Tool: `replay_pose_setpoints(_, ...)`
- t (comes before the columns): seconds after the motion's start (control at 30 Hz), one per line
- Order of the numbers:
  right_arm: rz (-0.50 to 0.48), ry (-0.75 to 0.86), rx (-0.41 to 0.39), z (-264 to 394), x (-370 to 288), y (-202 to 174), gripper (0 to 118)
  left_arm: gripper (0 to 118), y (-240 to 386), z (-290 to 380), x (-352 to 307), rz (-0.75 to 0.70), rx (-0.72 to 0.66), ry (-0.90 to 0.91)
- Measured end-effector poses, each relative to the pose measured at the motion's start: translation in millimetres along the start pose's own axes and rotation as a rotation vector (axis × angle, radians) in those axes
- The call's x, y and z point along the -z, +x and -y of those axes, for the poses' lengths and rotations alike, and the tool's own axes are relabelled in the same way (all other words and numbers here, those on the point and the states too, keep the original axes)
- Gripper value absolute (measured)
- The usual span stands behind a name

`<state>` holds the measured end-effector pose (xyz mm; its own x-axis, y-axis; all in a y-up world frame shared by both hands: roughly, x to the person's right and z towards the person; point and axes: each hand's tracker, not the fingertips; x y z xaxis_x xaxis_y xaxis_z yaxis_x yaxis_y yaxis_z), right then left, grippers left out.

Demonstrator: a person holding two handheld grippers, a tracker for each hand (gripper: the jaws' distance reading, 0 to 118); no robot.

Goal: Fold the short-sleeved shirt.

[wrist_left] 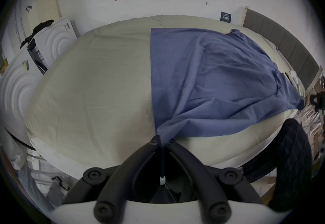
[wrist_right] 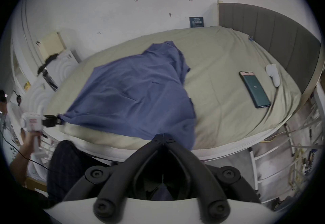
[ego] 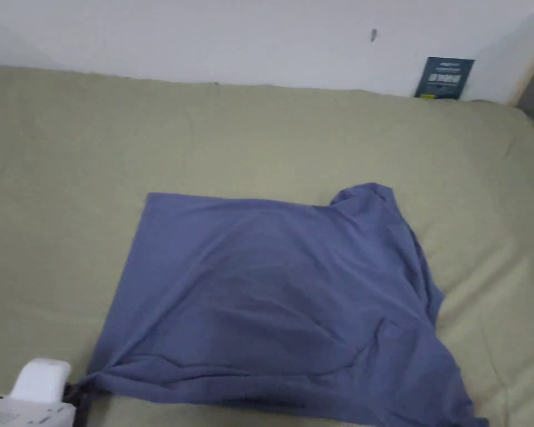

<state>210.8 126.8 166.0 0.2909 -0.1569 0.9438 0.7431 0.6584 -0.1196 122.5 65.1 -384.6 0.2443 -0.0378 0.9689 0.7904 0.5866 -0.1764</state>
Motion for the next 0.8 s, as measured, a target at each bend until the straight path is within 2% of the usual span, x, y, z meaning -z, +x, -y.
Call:
replay_pose_setpoints(0.07, 0.039, -0.022, -0.022, 2, 14, 11, 0, 0, -6, -3, 1, 0.089, -0.061, -0.002)
replay_pose_setpoints(0.1, 0.027, -0.026, -0.021, 1, 20, 15, 0, 0, -6, -4, 0, 0.078, -0.080, 0.007)
replay_pose_setpoints(0.13, 0.019, -0.044, -0.017, -1, 26, 19, 14, 0, -3, -3, -2, 0.056, -0.069, 0.014)
replay_pose_setpoints(0.17, 0.015, -0.082, -0.009, -2, 32, 23, 48, 0, -2, -4, -3, 0.050, -0.056, 0.012)
replay_pose_setpoints(0.2, 0.030, -0.137, -0.003, -4, 41, 28, 93, 0, -3, -5, -2, 0.044, -0.046, 0.008)
replay_pose_setpoints(0.23, 0.024, -0.167, -0.002, -4, 51, 30, 118, 0, -3, -5, -1, 0.044, -0.046, 0.010)
replay_pose_setpoints(0.27, 0.016, -0.104, -0.008, -5, 50, 31, 118, 0, -2, -5, -5, 0.044, -0.046, 0.011)
replay_pose_setpoints(0.4, 0.035, -0.154, -0.029, -5, 66, 43, 118, 0, -1, -6, -7, 0.040, -0.049, 0.014)
replay_pose_setpoints(0.43, 0.023, -0.175, -0.033, -7, 75, 39, 111, 0, -1, -6, -8, 0.039, -0.048, 0.015)
replay_pose_setpoints(0.47, 0.019, -0.171, -0.034, -7, 77, 37, 86, 0, -1, -7, -8, 0.040, -0.047, 0.015)
replay_pose_setpoints(0.5, 0.016, -0.158, -0.039, -6, 76, 35, 31, 0, -2, -7, -8, 0.041, -0.047, 0.013)
replay_pose_setpoints(0.53, 0.022, -0.154, -0.049, -5, 76, 33, 3, 0, -1, -8, -9, 0.041, -0.041, 0.012)
replay_pose_setpoints(0.57, 0.035, -0.159, -0.052, -5, 76, 31, 3, 0, 0, -9, -10, 0.036, -0.033, 0.015)
replay_pose_setpoints(0.63, -0.028, -0.153, -0.047, -9, 74, 31, 3, 0, 0, -11, -13, 0.046, -0.033, 0.011)
replay_pose_setpoints(0.73, -0.018, -0.122, -0.044, -15, 61, 29, 3, 0, -2, -19, -21, 0.051, -0.021, 0.007)
replay_pose_setpoints(0.8, -0.042, -0.099, -0.011, -25, 52, 32, 3, 0, -2, -28, -28, 0.066, 0.020, 0.001)
